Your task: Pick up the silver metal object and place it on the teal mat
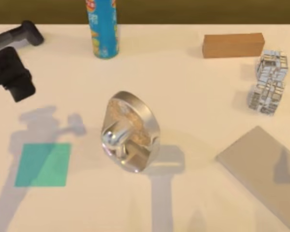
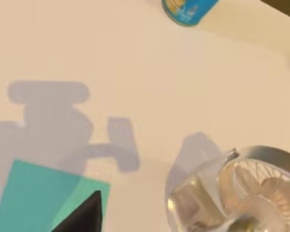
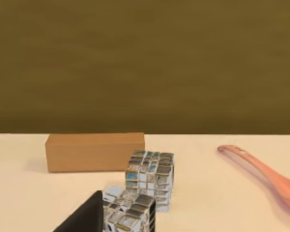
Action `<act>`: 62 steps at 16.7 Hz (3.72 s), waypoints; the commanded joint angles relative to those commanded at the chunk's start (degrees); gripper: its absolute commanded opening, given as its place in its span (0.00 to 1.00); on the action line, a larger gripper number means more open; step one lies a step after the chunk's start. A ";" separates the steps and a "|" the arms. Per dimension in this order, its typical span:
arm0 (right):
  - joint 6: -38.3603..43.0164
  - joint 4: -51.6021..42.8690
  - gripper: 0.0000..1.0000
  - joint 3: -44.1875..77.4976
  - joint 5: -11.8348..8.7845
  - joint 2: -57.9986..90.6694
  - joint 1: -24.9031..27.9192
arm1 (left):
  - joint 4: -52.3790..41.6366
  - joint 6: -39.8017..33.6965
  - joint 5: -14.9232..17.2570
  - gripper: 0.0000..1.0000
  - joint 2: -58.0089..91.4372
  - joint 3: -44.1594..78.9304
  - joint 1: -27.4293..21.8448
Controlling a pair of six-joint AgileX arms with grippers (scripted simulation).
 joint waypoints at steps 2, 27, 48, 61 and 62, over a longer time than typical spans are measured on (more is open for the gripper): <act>0.00 0.00 1.00 0.00 0.00 0.00 0.00 | -8.70 -7.77 -0.05 1.00 13.18 12.63 -3.28; 0.00 0.00 1.00 0.00 0.00 0.00 0.00 | -46.17 -47.74 0.09 1.00 77.51 71.61 -19.99; 0.00 0.00 1.00 0.00 0.00 0.00 0.00 | -39.25 -47.87 0.08 0.02 76.82 63.97 -20.11; 0.00 0.00 1.00 0.00 0.00 0.00 0.00 | -43.13 -48.16 0.06 0.00 77.65 68.06 -19.61; 0.00 0.00 1.00 0.00 0.00 0.00 0.00 | -44.90 -48.21 0.06 0.00 77.89 70.05 -19.44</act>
